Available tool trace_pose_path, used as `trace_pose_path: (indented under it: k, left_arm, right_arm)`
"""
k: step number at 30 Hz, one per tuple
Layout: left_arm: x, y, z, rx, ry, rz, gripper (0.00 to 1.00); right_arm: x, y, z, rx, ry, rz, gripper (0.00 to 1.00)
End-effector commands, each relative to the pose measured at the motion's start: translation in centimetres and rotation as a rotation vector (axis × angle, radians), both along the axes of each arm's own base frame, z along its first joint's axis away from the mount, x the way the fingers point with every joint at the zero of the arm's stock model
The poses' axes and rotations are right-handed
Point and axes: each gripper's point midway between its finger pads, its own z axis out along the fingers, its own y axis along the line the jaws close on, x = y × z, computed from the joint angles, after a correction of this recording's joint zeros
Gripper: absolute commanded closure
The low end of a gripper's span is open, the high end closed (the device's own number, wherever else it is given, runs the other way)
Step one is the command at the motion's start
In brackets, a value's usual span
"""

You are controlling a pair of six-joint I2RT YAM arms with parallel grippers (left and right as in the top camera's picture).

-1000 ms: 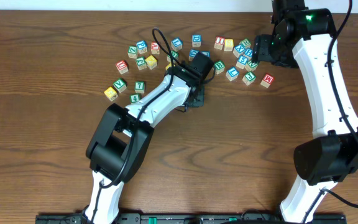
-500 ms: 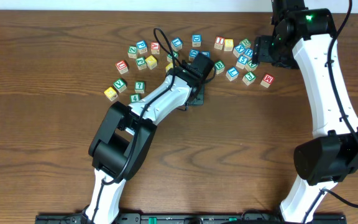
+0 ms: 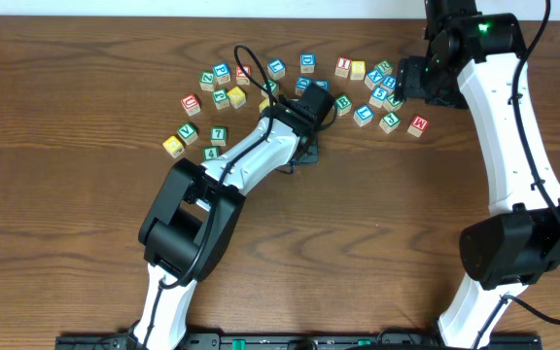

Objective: Spell out CORL
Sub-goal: 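Lower the O block right of the C block and open the gripper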

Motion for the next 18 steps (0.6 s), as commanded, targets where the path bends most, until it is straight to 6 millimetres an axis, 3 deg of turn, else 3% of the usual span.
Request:
trace_pose_path:
  k: [1,2,4,18]
  left_arm:
    - [0.02,0.56,-0.92,0.022,0.012,0.023,0.68]
    - [0.02,0.56,-0.91,0.021,0.012,0.023,0.55]
    - [0.02,0.55,-0.91,0.020,0.012,0.023,0.51]
    - [0.29,0.32,-0.12,0.010,-0.003,0.013,0.50]
  right_arm:
    - [0.05,-0.44,1.22,-0.014,-0.031,0.002,0.22]
    - [0.06,-0.44,1.22,-0.014,-0.031,0.002,0.22]
    - [0.05,-0.45,1.22,-0.014,-0.031,0.002,0.22]
    - [0.06,-0.44,1.22,-0.014,-0.032,0.002,0.22]
